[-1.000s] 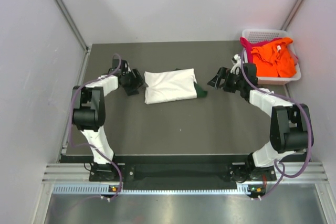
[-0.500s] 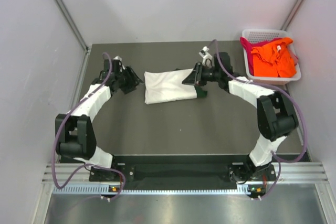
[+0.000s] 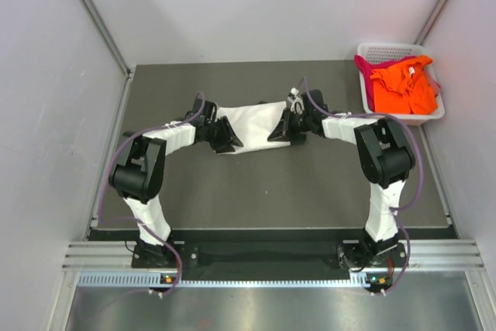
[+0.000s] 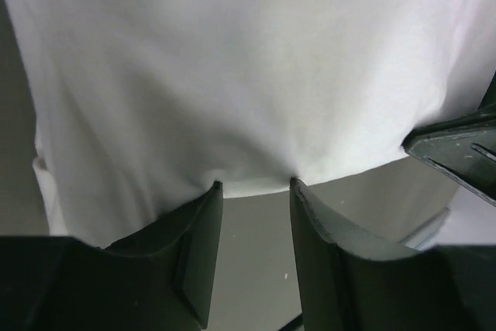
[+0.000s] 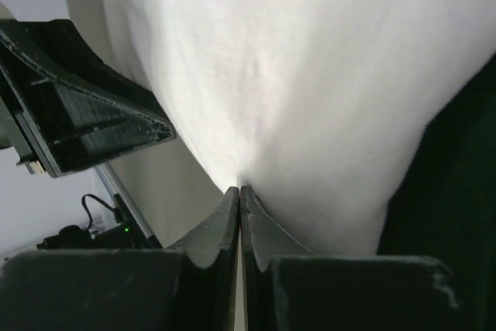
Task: Fold and stack the t-shirts
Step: Fold the tshirt
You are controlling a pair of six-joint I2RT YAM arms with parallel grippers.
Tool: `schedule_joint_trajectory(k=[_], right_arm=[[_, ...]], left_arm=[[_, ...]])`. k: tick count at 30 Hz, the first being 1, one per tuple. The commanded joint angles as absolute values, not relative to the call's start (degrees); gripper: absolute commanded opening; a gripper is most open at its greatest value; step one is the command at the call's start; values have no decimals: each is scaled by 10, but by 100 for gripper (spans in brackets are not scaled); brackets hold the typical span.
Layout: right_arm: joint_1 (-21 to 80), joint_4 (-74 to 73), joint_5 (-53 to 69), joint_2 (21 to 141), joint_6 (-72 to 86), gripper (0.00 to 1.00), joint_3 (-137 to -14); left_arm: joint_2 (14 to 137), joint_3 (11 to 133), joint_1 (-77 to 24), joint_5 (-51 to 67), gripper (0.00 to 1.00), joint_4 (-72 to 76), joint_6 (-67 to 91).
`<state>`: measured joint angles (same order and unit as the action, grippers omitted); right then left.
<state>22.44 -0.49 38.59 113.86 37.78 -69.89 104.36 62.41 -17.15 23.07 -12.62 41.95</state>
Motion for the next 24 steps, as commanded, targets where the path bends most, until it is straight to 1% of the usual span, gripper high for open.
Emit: schedule_joint_trajectory(k=[1, 8, 15, 16, 19, 20, 23, 24], right_arm=[[210, -21, 370, 1153, 376, 1, -715], [144, -4, 385, 1143, 349, 0, -640], [87, -4, 397, 1122, 314, 1, -592], [83, -4, 399, 1116, 309, 2, -585], [80, -4, 399, 1082, 299, 15, -572], [80, -4, 394, 1061, 295, 21, -565], [79, -9, 376, 1014, 275, 30, -551], [78, -13, 372, 1004, 271, 31, -548]], left_arm=[[1071, 626, -136, 246, 45, -76, 432], [1081, 594, -120, 246, 45, -66, 417], [1062, 604, -121, 230, 46, -88, 409], [1050, 608, -122, 224, 48, -97, 404], [1014, 635, -128, 176, 51, -164, 377], [1002, 641, -128, 165, 54, -174, 369], [952, 654, -128, 106, 61, -220, 349], [942, 659, -128, 91, 63, -233, 345]])
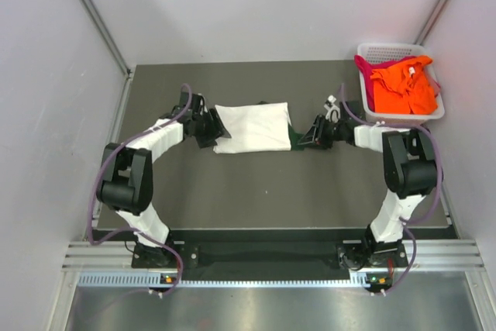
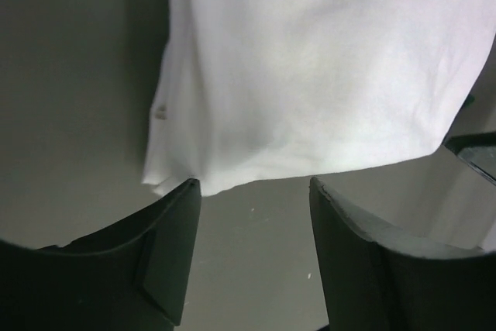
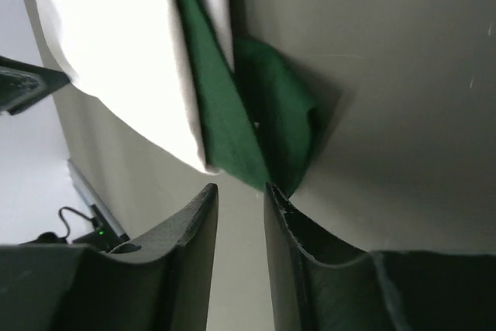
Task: Fold and stack the t-shirts
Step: Fold the tshirt, then neatly place the folded tshirt to the corner
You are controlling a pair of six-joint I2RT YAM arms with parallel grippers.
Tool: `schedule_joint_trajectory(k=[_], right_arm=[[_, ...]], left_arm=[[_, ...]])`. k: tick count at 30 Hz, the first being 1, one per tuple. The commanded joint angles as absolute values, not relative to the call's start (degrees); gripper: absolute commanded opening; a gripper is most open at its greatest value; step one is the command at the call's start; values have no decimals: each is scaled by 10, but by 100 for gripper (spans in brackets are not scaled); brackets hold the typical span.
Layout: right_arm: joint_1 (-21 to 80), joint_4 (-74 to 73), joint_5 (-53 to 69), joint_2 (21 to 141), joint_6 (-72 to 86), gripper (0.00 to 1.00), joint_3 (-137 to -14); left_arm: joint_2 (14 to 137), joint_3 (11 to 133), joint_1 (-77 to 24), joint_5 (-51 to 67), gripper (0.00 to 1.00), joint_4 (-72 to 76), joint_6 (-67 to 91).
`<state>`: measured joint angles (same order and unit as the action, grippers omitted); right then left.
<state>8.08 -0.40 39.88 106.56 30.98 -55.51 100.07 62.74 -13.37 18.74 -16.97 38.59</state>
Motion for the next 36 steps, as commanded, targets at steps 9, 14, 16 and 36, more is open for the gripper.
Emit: schedule_joint_trajectory(k=[9, 14, 16, 36], right_arm=[[77, -21, 294, 874, 232, 50, -488], [76, -4, 241, 822, 228, 62, -448], [75, 18, 236, 813, 229, 63, -437], [69, 47, 253, 825, 241, 62, -424]], left_arm=[[953, 743, -162, -27, 70, -308, 323], [1026, 801, -162, -65, 73, -331, 319], [1051, 809, -161, -58, 71, -334, 318], [1085, 743, -130, -9, 0, -286, 314]])
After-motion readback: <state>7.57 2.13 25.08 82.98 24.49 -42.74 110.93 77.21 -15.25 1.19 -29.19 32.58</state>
